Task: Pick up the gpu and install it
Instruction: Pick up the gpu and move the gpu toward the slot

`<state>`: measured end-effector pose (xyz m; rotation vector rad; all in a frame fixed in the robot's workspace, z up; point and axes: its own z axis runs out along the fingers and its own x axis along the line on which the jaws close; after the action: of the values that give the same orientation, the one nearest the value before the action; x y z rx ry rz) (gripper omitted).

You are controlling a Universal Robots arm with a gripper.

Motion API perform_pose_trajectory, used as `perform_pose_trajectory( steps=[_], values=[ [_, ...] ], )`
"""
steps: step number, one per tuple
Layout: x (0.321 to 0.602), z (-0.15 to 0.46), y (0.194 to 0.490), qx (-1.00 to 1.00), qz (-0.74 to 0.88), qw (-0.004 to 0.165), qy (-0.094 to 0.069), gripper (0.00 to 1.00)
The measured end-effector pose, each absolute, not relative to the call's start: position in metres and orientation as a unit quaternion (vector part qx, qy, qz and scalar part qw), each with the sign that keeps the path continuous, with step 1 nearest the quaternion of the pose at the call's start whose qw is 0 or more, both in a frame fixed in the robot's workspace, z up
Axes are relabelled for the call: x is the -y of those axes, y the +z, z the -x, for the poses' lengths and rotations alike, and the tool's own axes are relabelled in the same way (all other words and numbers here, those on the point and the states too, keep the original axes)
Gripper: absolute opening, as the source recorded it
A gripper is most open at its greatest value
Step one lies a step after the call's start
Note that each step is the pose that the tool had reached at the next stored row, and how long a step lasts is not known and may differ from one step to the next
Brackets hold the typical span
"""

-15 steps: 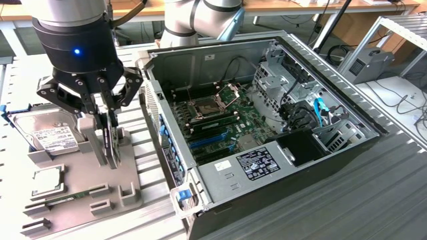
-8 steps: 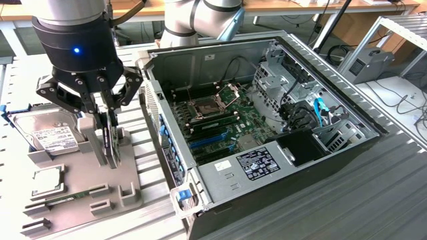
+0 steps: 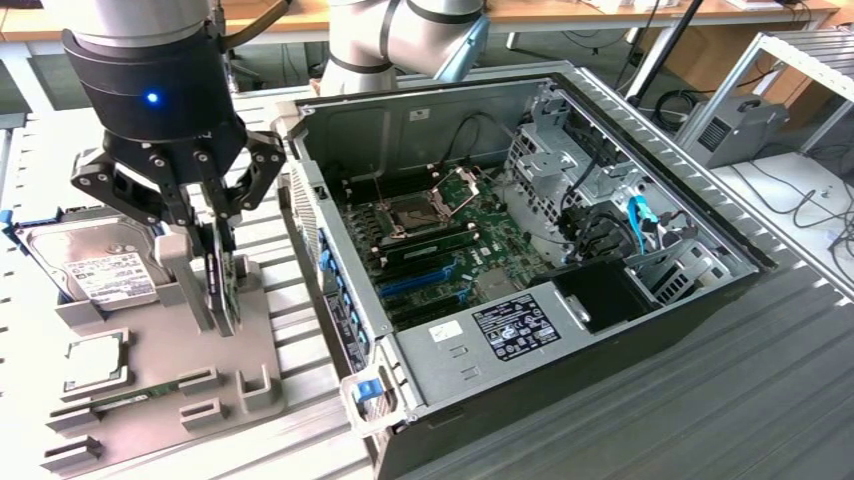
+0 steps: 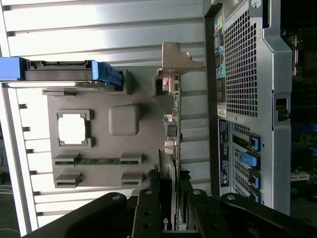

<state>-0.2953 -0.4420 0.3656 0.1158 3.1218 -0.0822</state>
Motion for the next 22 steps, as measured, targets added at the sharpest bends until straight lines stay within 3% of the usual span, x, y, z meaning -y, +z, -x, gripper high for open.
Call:
perform_pose_trajectory(
  steps=[22],
  values=[
    [0.442,0.2953,0.3731,-0.999,-0.037,0.008,-0.026,0.26]
  ],
)
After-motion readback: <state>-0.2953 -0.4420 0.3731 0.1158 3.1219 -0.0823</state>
